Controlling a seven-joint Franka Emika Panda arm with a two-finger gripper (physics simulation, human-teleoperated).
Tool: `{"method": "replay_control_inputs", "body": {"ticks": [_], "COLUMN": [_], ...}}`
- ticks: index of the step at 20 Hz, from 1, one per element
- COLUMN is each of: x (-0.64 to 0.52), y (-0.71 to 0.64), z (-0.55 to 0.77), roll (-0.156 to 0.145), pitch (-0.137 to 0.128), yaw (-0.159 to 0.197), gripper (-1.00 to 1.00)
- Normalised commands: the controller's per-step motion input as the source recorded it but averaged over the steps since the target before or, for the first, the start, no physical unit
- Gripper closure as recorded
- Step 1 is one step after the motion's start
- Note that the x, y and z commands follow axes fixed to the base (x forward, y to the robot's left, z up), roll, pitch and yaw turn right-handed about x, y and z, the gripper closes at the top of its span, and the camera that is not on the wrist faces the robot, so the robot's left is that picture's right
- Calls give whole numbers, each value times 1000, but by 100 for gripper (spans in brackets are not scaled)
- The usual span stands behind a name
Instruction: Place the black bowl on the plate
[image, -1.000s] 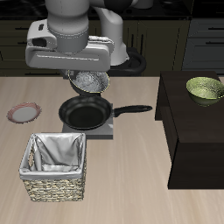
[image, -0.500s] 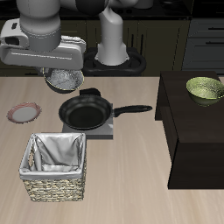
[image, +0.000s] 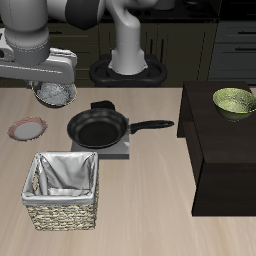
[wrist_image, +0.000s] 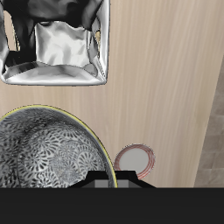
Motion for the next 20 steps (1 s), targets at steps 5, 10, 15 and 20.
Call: {"method": "replay_control_inputs", "body": {"ticks": [5,10,15,20], "x": [-511,-284,-279,-236], "y": [-143,-181,-280,-172], "z": [-231,-130,44,-180], "roll": [52,36,15,25], "pitch": [-17,-2,-44,4], "yaw": [43,18,4,17], "gripper": [100,100,100,100]}}
